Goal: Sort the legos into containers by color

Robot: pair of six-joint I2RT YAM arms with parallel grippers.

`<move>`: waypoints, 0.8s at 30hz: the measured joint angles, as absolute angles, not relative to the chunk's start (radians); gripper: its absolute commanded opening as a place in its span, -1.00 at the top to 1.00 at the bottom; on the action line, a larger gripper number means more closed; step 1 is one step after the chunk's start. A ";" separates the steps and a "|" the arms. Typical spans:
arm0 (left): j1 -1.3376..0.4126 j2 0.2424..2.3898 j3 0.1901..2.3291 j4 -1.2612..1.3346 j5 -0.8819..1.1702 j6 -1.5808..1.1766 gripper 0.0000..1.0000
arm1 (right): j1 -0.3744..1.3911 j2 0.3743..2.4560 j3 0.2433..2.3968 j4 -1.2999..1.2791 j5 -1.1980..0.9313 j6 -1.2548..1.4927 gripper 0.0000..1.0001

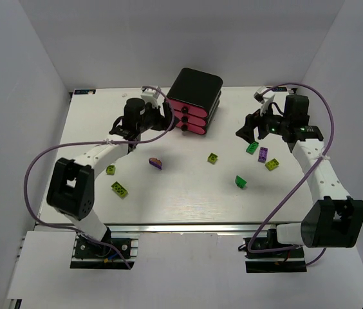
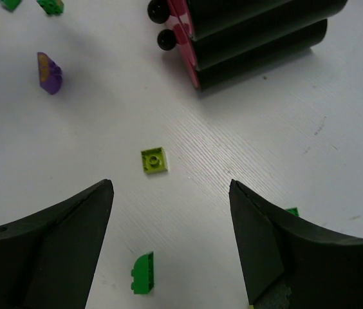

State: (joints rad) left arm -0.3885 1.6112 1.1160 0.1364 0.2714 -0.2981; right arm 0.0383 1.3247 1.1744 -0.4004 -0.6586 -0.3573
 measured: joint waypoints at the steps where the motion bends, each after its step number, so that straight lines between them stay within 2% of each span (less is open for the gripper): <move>1: -0.389 1.644 1.147 0.141 0.273 -0.302 -0.65 | 0.042 1.332 1.172 -0.384 -0.681 -0.342 -0.47; 6: -0.389 1.788 1.293 0.133 0.273 -0.337 -0.65 | 0.049 1.369 1.164 -0.344 -0.707 -0.267 -0.35; 11: -0.389 1.888 1.418 0.093 0.263 -0.384 -0.64 | 0.056 1.403 1.163 -0.332 -0.705 -0.211 -0.34; 24: -0.425 1.991 1.537 0.026 0.263 -0.423 -0.53 | 0.057 1.444 1.164 -0.310 -0.676 -0.166 -0.35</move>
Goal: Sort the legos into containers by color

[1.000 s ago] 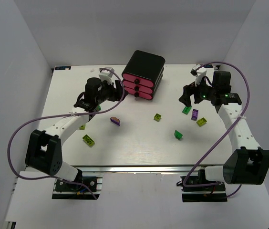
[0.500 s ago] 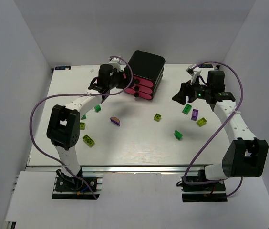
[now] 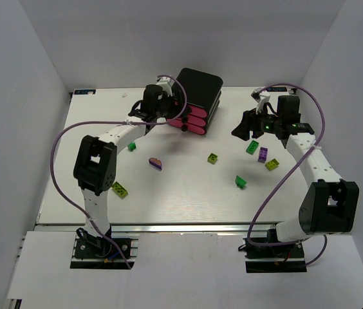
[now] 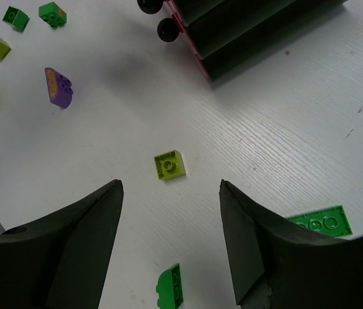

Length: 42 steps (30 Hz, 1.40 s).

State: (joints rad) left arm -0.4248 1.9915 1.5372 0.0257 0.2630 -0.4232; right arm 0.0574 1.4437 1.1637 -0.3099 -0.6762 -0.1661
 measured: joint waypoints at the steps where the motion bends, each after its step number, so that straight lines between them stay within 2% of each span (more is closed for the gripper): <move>1: -0.429 2.003 1.546 0.022 0.263 -0.423 -0.51 | 0.057 1.446 1.163 -0.310 -0.676 -0.165 -0.35; 4: -0.434 2.028 1.566 0.018 0.265 -0.427 -0.36 | 0.057 1.448 1.163 -0.310 -0.668 -0.164 -0.35; 7: -0.436 2.040 1.568 0.011 0.266 -0.432 -0.06 | 0.057 1.448 1.163 -0.308 -0.660 -0.165 -0.35; 8: -0.436 2.041 1.568 0.006 0.266 -0.432 0.13 | 0.057 1.448 1.164 -0.308 -0.657 -0.165 -0.35; 11: -0.438 2.041 1.576 -0.006 0.272 -0.434 0.40 | 0.057 1.448 1.163 -0.307 -0.656 -0.167 -0.34; 12: -0.438 2.041 1.578 -0.009 0.273 -0.437 0.56 | 0.057 1.448 1.164 -0.307 -0.655 -0.168 -0.34; 18: -0.438 2.035 1.570 -0.013 0.276 -0.435 0.62 | 0.057 1.448 1.163 -0.307 -0.653 -0.184 -0.33; 25: -0.438 1.900 1.397 0.001 0.276 -0.427 0.61 | 0.057 1.447 1.152 -0.304 -0.651 -0.204 -0.36; 32: -0.436 1.809 1.311 -0.048 0.279 -0.410 0.61 | 0.060 1.447 1.146 -0.311 -0.661 -0.252 -0.69; 35: -0.436 1.784 1.283 -0.055 0.280 -0.409 0.62 | 0.064 1.447 1.146 -0.327 -0.685 -0.305 -0.74; 38: -0.435 1.758 1.254 -0.057 0.278 -0.414 0.56 | 0.074 1.447 1.145 -0.360 -0.712 -0.376 -0.78; 39: -0.436 1.748 1.242 -0.058 0.277 -0.417 0.18 | 0.078 1.447 1.141 -0.364 -0.718 -0.395 -0.78; 42: -0.436 1.723 1.222 -0.066 0.271 -0.425 -0.59 | 0.103 1.449 1.129 -0.395 -0.724 -0.460 -0.79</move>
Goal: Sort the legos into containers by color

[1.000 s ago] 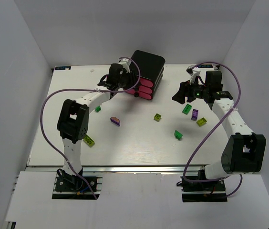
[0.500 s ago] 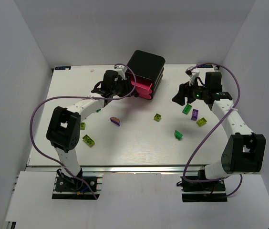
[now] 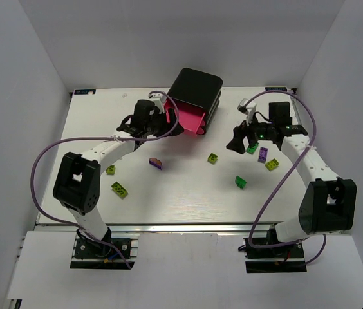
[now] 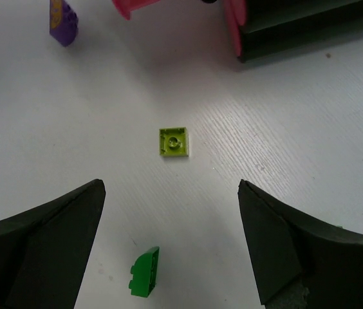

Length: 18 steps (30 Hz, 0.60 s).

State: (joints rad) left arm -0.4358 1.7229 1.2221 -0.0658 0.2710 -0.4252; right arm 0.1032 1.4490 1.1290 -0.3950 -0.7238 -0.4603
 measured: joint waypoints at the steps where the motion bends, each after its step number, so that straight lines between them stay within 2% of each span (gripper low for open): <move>1: -0.434 1.720 1.222 -0.068 0.271 -0.430 -0.65 | 0.115 1.453 1.129 -0.411 -0.724 -0.483 -0.79; 3: -0.430 1.716 1.223 -0.075 0.271 -0.441 -0.74 | 0.143 1.467 1.129 -0.425 -0.719 -0.513 -0.79; 10: -0.422 1.681 1.215 -0.113 0.256 -0.458 -0.81 | 0.275 1.580 1.103 -0.408 -0.593 -0.534 -0.79; 18: -0.418 1.397 1.050 -0.165 0.135 -0.499 -0.91 | 0.364 1.741 1.095 -0.317 -0.392 -0.486 -0.78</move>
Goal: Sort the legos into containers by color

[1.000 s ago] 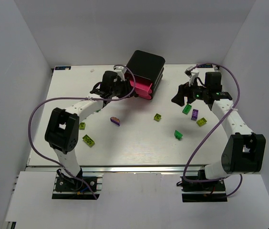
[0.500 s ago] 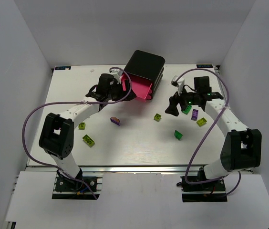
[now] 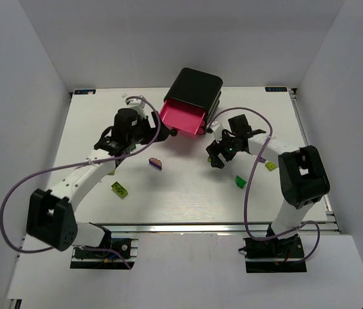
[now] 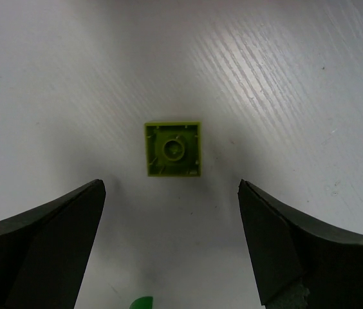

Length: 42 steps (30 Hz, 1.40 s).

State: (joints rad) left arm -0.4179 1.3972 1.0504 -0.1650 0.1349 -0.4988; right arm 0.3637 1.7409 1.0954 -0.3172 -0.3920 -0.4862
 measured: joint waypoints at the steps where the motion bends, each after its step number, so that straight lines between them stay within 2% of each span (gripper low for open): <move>1: -0.418 1.363 1.036 -0.178 0.106 -0.508 -0.93 | 0.370 1.757 1.095 -0.306 -0.369 -0.480 -0.78; 3: -0.418 1.282 1.000 -0.229 0.034 -0.543 -0.91 | 0.382 1.788 1.096 -0.280 -0.327 -0.475 -0.78; 6: -0.417 1.195 0.961 -0.321 -0.081 -0.623 -0.69 | 0.395 1.832 1.112 -0.265 -0.290 -0.476 -0.72; 7: -0.417 1.167 0.944 -0.358 -0.118 -0.650 -0.54 | 0.401 1.839 1.122 -0.253 -0.282 -0.473 -0.70; 10: -0.412 1.074 0.890 -0.479 -0.218 -0.763 -0.35 | 0.415 1.855 1.131 -0.224 -0.261 -0.472 -0.56; 11: -0.410 1.044 0.870 -0.520 -0.250 -0.807 -0.25 | 0.420 1.856 1.131 -0.219 -0.255 -0.472 -0.45; 13: -0.408 0.989 0.834 -0.595 -0.302 -0.885 -0.21 | 0.428 1.859 1.131 -0.208 -0.249 -0.471 -0.32; 14: -0.407 0.965 0.818 -0.630 -0.325 -0.923 -0.26 | 0.430 1.861 1.131 -0.205 -0.245 -0.470 -0.26; 15: -0.406 0.940 0.798 -0.668 -0.349 -0.968 -0.33 | 0.434 1.861 1.131 -0.200 -0.243 -0.469 -0.08; 16: -0.406 0.919 0.781 -0.695 -0.364 -0.999 -0.42 | 0.435 1.861 1.130 -0.198 -0.242 -0.469 -0.02; 17: -0.406 0.899 0.764 -0.726 -0.379 -1.034 -0.57 | 0.437 1.861 1.130 -0.197 -0.241 -0.467 0.15; 19: -0.406 0.872 0.739 -0.781 -0.400 -1.094 -0.67 | 0.438 1.861 1.127 -0.195 -0.242 -0.463 0.35; 20: -0.406 0.863 0.729 -0.807 -0.411 -1.123 -0.75 | 0.438 1.858 1.122 -0.188 -0.243 -0.460 0.58; 23: -0.405 0.854 0.709 -0.861 -0.430 -1.182 -0.86 | 0.438 1.826 1.085 -0.188 -0.244 -0.460 1.00; 29: -0.387 0.889 0.673 -0.873 -0.434 -1.213 -0.87 | 0.426 1.650 1.053 -0.311 -0.337 -0.502 1.00; 34: -0.350 1.048 0.667 -0.823 -0.408 -1.179 -0.87 | 0.428 1.515 1.202 -0.422 -0.471 -0.531 1.00; 38: -0.310 1.166 0.669 -0.779 -0.386 -1.113 -0.87 | 0.435 1.546 1.422 -0.426 -0.524 -0.501 1.00; 42: -0.272 1.241 0.674 -0.752 -0.370 -1.039 -0.90 | 0.452 1.681 1.634 -0.408 -0.527 -0.444 0.99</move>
State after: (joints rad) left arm -0.2722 1.2407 0.6743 -0.7521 -0.3698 -1.0393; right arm 0.4519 1.6814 1.6344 -0.4080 -0.5270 -0.4442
